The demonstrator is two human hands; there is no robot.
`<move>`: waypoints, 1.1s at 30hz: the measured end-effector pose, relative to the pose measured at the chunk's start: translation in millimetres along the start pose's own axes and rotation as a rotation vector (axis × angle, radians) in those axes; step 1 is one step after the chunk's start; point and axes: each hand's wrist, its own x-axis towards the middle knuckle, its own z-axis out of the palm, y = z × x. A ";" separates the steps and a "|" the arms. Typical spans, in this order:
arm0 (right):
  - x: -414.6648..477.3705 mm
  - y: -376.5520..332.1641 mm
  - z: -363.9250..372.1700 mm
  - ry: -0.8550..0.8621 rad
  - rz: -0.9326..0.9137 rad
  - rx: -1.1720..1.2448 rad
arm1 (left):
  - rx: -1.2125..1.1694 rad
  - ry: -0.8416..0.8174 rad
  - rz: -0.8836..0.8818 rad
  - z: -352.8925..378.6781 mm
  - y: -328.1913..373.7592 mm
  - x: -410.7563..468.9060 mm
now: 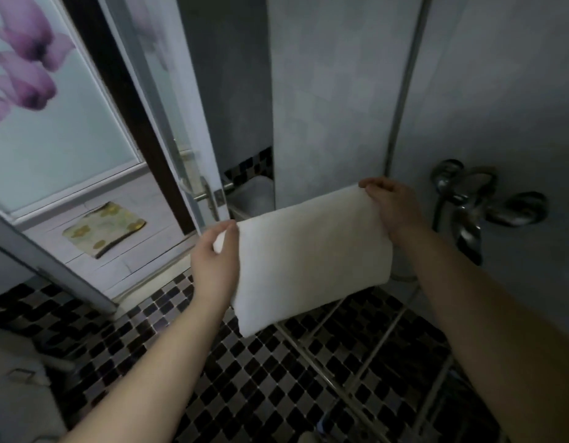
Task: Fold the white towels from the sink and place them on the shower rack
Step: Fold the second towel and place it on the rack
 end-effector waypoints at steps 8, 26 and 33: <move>-1.9 29.8 -41.3 -0.063 0.067 -0.077 | -0.052 -0.053 -0.111 31.6 -19.0 -44.1; 5.1 83.7 -65.8 0.069 0.034 -0.127 | -0.061 -0.462 -0.429 68.7 -68.6 -112.2; 8.0 107.3 -55.2 0.064 0.089 -0.118 | -0.092 -0.338 -0.346 65.4 -87.4 -118.3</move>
